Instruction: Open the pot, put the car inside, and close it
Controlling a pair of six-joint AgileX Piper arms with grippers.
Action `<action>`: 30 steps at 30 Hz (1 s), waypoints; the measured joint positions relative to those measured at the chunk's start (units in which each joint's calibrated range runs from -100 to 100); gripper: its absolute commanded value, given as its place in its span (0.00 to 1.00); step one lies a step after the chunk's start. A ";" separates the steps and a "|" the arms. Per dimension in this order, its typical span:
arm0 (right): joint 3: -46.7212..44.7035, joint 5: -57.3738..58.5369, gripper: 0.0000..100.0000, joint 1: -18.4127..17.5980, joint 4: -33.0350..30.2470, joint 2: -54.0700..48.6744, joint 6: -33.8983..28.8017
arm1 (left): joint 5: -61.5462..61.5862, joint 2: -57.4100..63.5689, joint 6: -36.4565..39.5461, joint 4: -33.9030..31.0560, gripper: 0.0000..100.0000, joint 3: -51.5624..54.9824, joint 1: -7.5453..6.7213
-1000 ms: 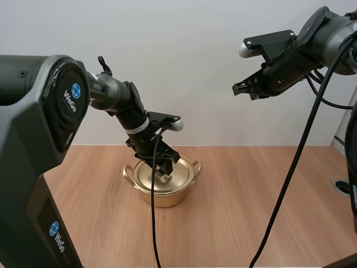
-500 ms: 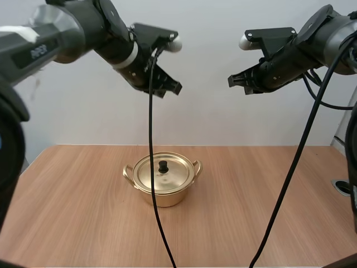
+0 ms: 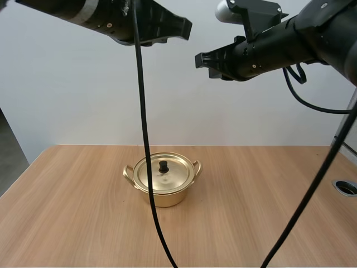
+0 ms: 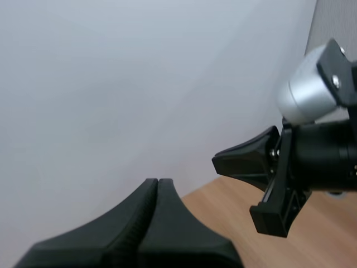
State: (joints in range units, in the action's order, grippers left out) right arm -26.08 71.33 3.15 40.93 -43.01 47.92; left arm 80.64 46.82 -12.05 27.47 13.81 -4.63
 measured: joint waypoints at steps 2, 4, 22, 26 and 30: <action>-2.85 -5.62 0.00 -0.06 -1.69 -4.02 1.08 | -3.34 3.98 3.13 -1.75 0.00 2.02 0.53; -5.85 -11.05 0.00 -0.06 -2.81 -8.03 1.20 | -8.66 7.54 6.24 -4.48 0.00 4.26 0.94; -32.59 -44.26 0.00 1.21 0.58 -39.36 -2.12 | -53.30 40.92 30.89 -32.26 0.00 39.24 6.45; -37.58 -44.59 0.00 1.21 6.04 -42.62 2.74 | -57.54 42.73 30.65 -32.06 0.00 47.28 6.45; -42.14 -44.61 0.00 1.21 12.79 -46.03 8.62 | -60.82 42.73 29.05 -30.41 0.00 55.70 6.45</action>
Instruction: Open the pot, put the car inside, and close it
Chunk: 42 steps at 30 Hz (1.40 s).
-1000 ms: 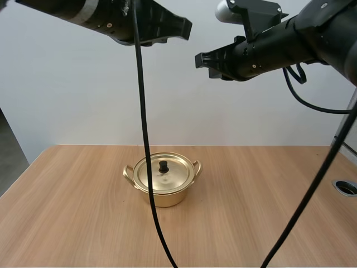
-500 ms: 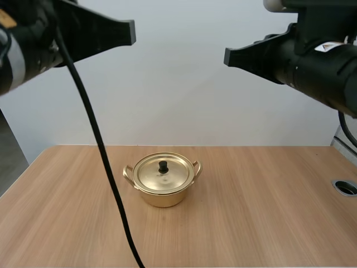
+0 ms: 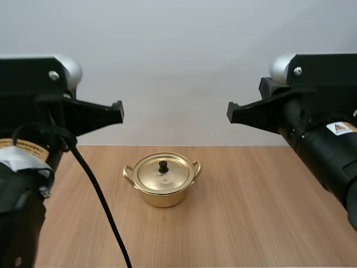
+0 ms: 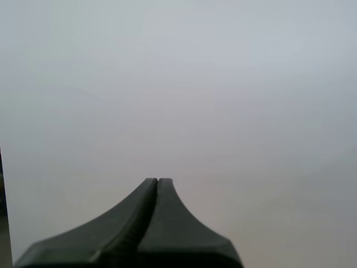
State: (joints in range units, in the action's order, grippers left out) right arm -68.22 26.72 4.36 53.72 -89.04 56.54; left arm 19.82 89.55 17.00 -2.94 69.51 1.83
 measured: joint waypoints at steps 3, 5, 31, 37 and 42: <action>-4.95 -1.65 0.00 0.00 5.01 -0.50 4.71 | -4.88 0.00 -0.81 0.12 0.00 5.79 0.00; -8.88 -2.66 0.00 0.00 8.16 -0.50 7.46 | -8.79 0.00 -2.06 0.12 0.00 9.95 0.00; -31.78 -15.56 0.00 0.00 35.18 -10.73 33.96 | 4.05 10.45 -0.15 0.71 0.00 30.49 0.00; -31.78 -15.20 0.00 0.00 34.97 -10.96 33.35 | 10.40 10.45 0.03 0.97 0.00 30.49 0.00; -31.78 -14.83 0.00 0.00 29.92 -10.96 33.20 | 10.40 10.45 0.03 1.37 0.00 30.49 0.00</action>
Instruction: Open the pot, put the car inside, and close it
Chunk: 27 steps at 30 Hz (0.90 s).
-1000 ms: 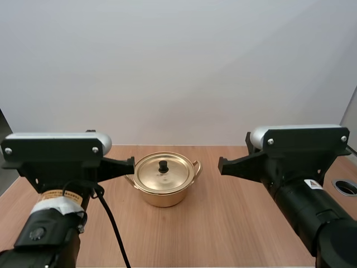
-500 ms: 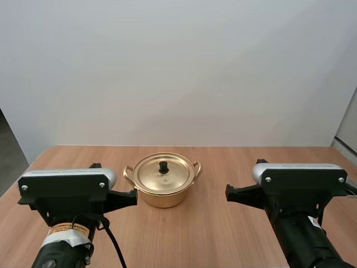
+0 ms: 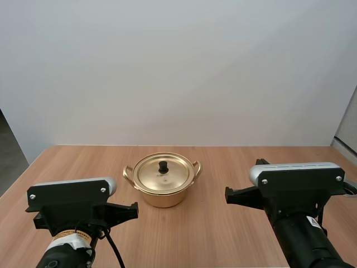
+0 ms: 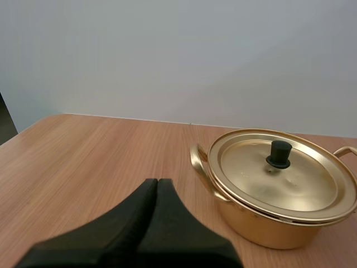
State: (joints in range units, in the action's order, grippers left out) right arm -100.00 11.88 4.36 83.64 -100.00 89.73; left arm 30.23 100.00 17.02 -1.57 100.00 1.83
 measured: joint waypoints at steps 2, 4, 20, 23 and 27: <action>0.00 0.39 0.00 0.00 -1.44 0.00 -0.92 | 0.00 0.00 0.00 0.00 0.00 0.00 0.00; 0.00 2.20 0.00 0.00 -3.31 0.00 -2.97 | -0.29 0.00 0.00 0.00 0.00 0.00 0.00; 0.00 5.35 0.00 0.00 -4.64 0.00 -7.61 | -0.29 0.00 0.00 0.00 0.00 0.00 0.00; 0.00 5.35 0.00 0.00 -5.96 0.00 -7.61 | -0.29 0.00 0.00 0.00 0.00 0.00 0.00; 0.00 5.44 0.00 0.00 -11.66 0.00 -7.61 | -0.29 0.00 0.00 0.00 0.00 0.00 0.00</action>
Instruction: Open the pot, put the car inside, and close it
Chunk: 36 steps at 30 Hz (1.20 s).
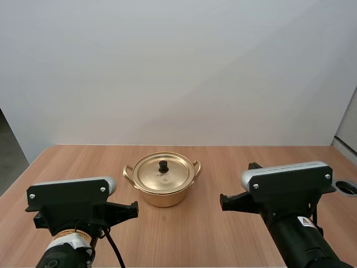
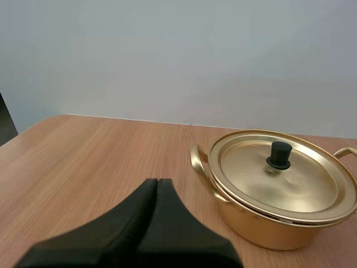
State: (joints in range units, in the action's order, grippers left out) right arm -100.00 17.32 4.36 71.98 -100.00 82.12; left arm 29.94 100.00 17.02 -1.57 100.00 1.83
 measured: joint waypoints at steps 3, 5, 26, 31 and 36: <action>0.00 0.00 0.00 0.00 -2.53 0.00 -0.42 | 0.00 0.00 0.00 0.00 0.00 0.00 0.00; 0.00 -0.23 0.00 0.00 -3.56 0.00 -0.98 | 0.00 0.00 0.00 0.00 0.00 0.00 0.00; 0.00 14.97 0.00 0.00 -44.71 0.00 -35.07 | 0.00 0.00 0.00 0.00 0.00 0.00 0.00; 0.00 13.89 0.00 0.00 -53.65 0.00 -42.51 | 0.00 0.00 0.00 0.00 0.00 0.00 0.00; 0.00 13.89 0.00 0.00 -61.86 0.00 -50.01 | 0.00 0.00 0.00 0.00 0.00 0.00 0.00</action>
State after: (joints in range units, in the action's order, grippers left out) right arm -100.00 31.22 4.36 10.12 -100.00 32.12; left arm 29.94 100.00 17.02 -1.57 100.00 1.83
